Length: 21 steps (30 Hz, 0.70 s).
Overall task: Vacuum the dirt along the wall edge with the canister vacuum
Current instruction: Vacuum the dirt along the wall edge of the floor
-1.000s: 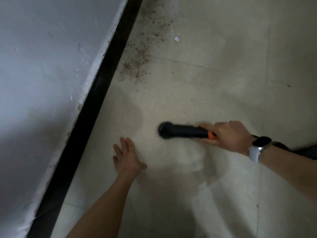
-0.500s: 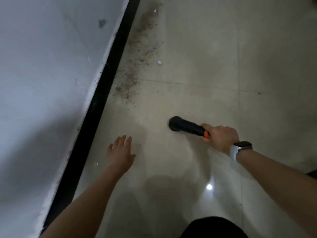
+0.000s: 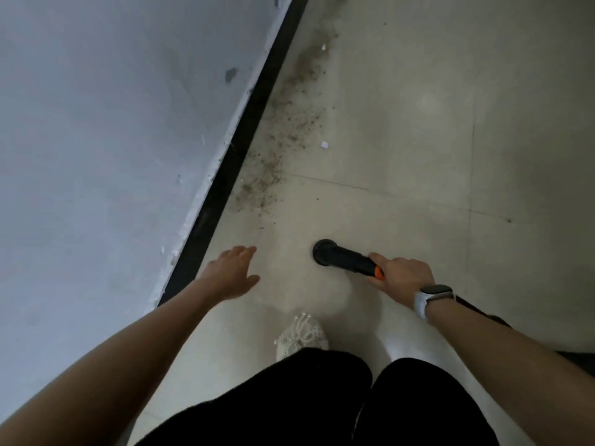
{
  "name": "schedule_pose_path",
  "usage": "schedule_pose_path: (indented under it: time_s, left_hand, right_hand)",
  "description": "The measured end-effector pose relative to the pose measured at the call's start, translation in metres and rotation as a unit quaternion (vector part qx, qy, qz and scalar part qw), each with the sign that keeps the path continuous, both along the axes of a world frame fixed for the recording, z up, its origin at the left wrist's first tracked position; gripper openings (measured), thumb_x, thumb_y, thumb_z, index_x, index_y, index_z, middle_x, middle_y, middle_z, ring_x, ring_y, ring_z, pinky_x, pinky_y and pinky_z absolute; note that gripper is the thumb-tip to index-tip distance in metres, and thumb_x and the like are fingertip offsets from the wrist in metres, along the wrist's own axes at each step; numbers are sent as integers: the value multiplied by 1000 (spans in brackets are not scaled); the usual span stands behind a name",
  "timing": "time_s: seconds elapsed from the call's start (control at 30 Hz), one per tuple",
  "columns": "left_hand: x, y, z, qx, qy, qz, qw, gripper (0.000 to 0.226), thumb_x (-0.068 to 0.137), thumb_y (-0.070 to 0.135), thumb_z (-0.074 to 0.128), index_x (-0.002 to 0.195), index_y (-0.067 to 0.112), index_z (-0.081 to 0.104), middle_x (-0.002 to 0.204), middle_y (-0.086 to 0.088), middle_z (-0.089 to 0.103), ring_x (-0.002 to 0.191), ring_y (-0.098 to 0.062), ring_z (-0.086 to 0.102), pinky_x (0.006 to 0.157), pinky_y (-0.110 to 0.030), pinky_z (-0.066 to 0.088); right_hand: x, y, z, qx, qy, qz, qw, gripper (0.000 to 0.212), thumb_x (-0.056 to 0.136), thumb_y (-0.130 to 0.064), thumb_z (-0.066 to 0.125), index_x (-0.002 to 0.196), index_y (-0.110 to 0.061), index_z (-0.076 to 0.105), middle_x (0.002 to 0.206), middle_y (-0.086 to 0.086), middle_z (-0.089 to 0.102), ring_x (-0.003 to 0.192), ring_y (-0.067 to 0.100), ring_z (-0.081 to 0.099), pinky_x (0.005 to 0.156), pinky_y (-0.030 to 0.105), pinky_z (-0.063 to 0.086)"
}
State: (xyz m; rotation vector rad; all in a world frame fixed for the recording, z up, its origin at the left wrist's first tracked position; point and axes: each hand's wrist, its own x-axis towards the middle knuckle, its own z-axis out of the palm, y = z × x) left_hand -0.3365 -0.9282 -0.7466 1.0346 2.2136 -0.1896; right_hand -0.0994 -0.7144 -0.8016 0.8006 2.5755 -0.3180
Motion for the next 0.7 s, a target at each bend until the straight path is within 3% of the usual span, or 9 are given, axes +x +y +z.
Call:
schedule_pose_path:
  time_s: [0.13,0.27,0.4,0.5,0.6,0.7]
  left_hand:
    - [-14,20,-45,5,-79,151,985,72,95,34,52,151,9,14,155,-15,21,139,-33,29,113,-40,28]
    - [-8,31,-85,-11,-125,225,966,82,94,37,55,152,12,2,159,-11,-1,146,-31,7,116,-42,19]
    - [-4,37,-109,-21,-87,313,946,101,87,43,62,150,17,-12,158,-8,-20,145,-33,-9,114,-51,18]
    - [-6,40,-120,3,-57,358,932,109,83,46,66,149,13,-13,157,-9,-19,145,-32,-13,115,-52,10]
    - [-4,41,-133,5,-25,353,935,111,81,46,68,150,10,-12,156,-7,-25,143,-30,-22,116,-53,2]
    - [1,34,-143,16,4,351,936,113,79,47,69,150,13,-12,156,-4,-27,143,-28,-23,115,-52,0]
  right_hand:
    - [-35,48,3,11,-3,-67,998,45,95,-50,41,135,-30,37,97,7,64,83,29,61,61,28,36]
    - [-78,74,1,-32,-9,-95,995,48,93,-50,43,137,-31,36,84,2,58,69,22,54,57,27,36]
    - [-100,53,-14,-86,-7,19,996,56,93,-51,44,144,-32,30,97,4,65,77,22,60,59,26,35]
    - [-107,38,-23,-141,-52,140,979,55,95,-53,39,145,-36,24,91,-2,55,69,15,50,61,24,34]
    - [-115,54,-28,-98,-54,190,975,54,96,-54,34,146,-40,18,86,-6,44,63,10,39,55,23,28]
    - [-133,85,-25,-18,-17,179,984,59,92,-60,36,145,-38,24,95,0,59,71,18,53,56,24,29]
